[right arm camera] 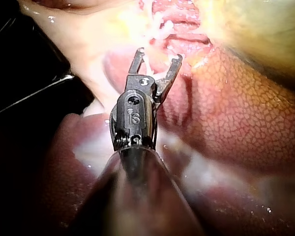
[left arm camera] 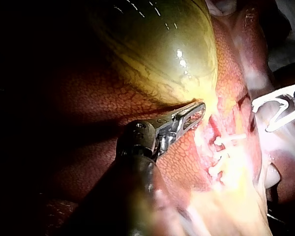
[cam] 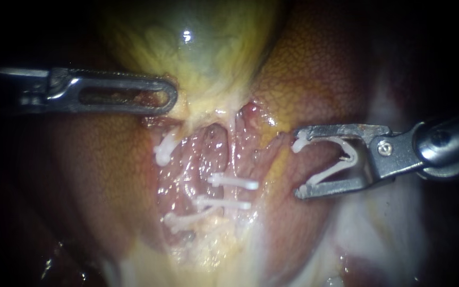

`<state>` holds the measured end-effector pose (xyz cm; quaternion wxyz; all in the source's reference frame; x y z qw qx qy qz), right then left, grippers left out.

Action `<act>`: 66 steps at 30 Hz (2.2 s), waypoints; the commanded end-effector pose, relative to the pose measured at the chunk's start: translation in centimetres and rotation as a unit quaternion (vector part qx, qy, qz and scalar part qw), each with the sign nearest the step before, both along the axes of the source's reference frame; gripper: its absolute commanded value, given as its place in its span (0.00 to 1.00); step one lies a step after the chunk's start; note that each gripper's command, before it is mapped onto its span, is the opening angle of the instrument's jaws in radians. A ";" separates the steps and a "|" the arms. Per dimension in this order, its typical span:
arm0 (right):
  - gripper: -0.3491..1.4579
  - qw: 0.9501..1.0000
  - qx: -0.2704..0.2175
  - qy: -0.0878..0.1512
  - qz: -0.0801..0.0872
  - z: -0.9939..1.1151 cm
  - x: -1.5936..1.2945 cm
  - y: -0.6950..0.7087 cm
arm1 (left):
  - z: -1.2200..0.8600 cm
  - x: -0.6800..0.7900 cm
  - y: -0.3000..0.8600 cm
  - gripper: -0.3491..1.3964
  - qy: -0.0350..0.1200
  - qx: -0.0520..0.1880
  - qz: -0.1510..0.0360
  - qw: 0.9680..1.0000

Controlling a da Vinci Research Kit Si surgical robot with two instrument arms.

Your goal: Clipping third clip right tube

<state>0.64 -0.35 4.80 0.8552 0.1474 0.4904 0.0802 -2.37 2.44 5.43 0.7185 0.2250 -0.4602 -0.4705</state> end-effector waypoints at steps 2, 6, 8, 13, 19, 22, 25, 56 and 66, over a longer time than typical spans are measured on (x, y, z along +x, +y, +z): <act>0.47 1.000 0.000 0.000 0.000 0.00 0.00 0.00 | -0.03 0.03 0.01 0.00 -0.001 0.001 0.001 1.000; 0.47 1.000 0.000 0.000 0.000 0.00 0.00 0.00 | -0.21 0.17 0.08 0.00 -0.004 0.007 0.005 1.000; 0.47 1.000 0.000 0.000 0.000 0.00 0.00 0.00 | -0.33 0.26 0.14 0.00 -0.001 0.007 -0.001 1.000; 0.47 1.000 0.000 0.000 0.000 0.00 0.00 0.00 | -0.55 0.46 0.25 0.00 -0.005 0.005 -0.017 1.000; 0.47 1.000 0.003 0.005 0.001 -0.02 0.02 0.03 | -0.64 0.53 0.25 0.00 -0.004 0.001 -0.021 1.000; 0.47 1.000 0.026 0.008 0.007 -0.04 0.07 0.07 | -0.65 0.52 0.24 0.00 -0.004 0.001 -0.022 1.000; 0.47 0.998 0.057 0.010 0.022 -0.05 0.15 0.10 | -0.65 0.51 0.23 0.00 -0.003 0.001 -0.022 1.000; 0.45 0.978 0.188 0.049 0.073 0.64 0.99 0.27 | -0.63 0.41 0.15 0.00 -0.002 -0.001 -0.024 1.000; 0.44 0.964 0.238 0.095 0.074 0.87 1.14 0.29 | -0.63 0.40 0.15 0.00 -0.002 -0.001 -0.024 1.000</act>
